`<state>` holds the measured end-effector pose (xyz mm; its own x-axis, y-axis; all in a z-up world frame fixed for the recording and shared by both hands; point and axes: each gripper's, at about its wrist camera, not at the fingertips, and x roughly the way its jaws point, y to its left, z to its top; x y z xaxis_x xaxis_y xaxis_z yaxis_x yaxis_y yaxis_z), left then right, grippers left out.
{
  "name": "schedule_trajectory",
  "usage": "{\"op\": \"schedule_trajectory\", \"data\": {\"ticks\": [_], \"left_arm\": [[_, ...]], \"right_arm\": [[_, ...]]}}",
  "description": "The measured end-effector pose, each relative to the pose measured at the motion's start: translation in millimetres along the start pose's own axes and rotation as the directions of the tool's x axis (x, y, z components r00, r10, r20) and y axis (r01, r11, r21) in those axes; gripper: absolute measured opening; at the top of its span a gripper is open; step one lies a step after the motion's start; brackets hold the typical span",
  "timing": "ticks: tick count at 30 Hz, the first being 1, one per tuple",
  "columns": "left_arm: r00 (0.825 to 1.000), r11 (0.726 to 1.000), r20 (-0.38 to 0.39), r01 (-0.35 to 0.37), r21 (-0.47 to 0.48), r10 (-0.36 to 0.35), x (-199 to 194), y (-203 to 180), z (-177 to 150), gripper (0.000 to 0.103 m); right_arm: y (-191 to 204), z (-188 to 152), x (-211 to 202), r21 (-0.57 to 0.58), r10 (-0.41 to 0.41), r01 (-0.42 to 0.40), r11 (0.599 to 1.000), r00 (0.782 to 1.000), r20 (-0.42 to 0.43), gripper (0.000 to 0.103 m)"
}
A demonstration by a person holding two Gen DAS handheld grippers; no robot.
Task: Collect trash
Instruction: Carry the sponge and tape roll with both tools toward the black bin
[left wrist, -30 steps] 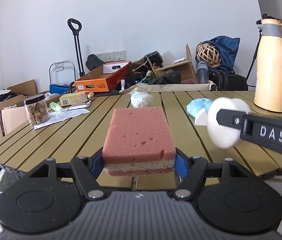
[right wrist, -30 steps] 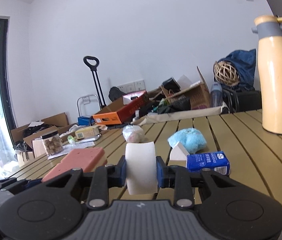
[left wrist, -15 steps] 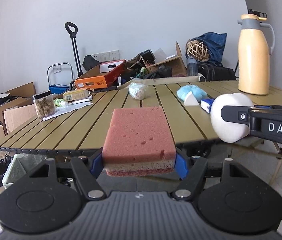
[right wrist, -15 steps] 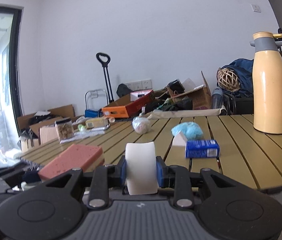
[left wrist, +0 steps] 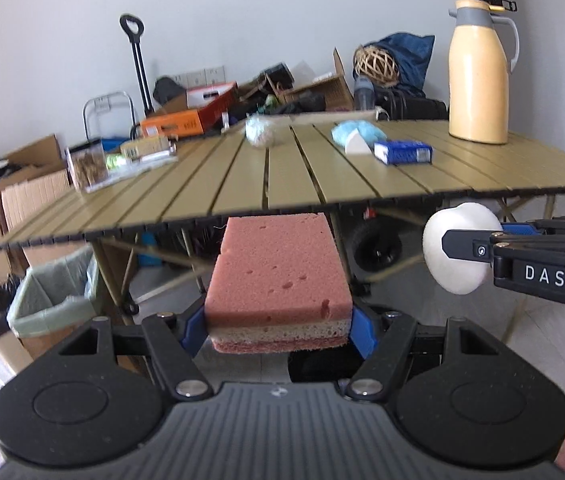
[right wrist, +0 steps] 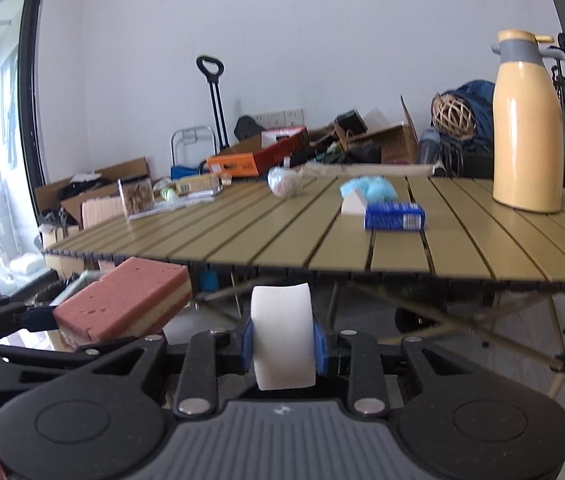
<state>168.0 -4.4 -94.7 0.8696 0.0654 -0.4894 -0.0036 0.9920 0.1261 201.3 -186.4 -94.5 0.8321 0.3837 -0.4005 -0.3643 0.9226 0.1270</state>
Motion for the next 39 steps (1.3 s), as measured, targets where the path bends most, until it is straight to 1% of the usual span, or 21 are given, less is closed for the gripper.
{"op": "schedule_trajectory", "data": {"ticks": [5,10,17,20,26,31,36,39], "left_arm": [[0.999,1.000,-0.045,0.009,-0.003,-0.010,-4,0,-11,0.071],[0.996,1.000,-0.091,0.016,-0.015,-0.017,-4,1,-19,0.071],[0.980,1.000,-0.200,0.006,-0.024,-0.011,9,3,-32,0.071],[0.969,1.000,-0.247,-0.007,-0.022,0.001,17,4,-36,0.071],[0.945,0.999,-0.327,-0.012,-0.032,0.001,30,4,-45,0.071],[0.923,0.998,-0.386,-0.023,-0.057,-0.001,42,8,-52,0.071],[0.901,0.997,-0.434,-0.031,-0.070,-0.002,53,10,-57,0.071],[0.886,0.997,-0.463,-0.037,-0.072,-0.001,61,10,-60,0.071]], "right_arm": [[0,-18,-5,0.016,-0.007,0.008,1.000,0.998,-0.069,0.028],[3,-32,-5,0.008,-0.019,0.021,1.000,0.991,-0.134,0.028],[4,-47,1,0.018,-0.031,0.036,0.999,0.975,-0.219,0.028],[1,-53,6,0.051,-0.028,0.043,0.998,0.963,-0.269,0.028],[-6,-65,20,0.089,-0.041,0.078,0.993,0.931,-0.364,0.028],[-10,-75,30,0.107,-0.051,0.107,0.988,0.899,-0.435,0.028],[-13,-84,40,0.106,-0.066,0.135,0.985,0.869,-0.490,0.028],[-14,-88,45,0.103,-0.075,0.148,0.984,0.856,-0.512,0.028]]}}
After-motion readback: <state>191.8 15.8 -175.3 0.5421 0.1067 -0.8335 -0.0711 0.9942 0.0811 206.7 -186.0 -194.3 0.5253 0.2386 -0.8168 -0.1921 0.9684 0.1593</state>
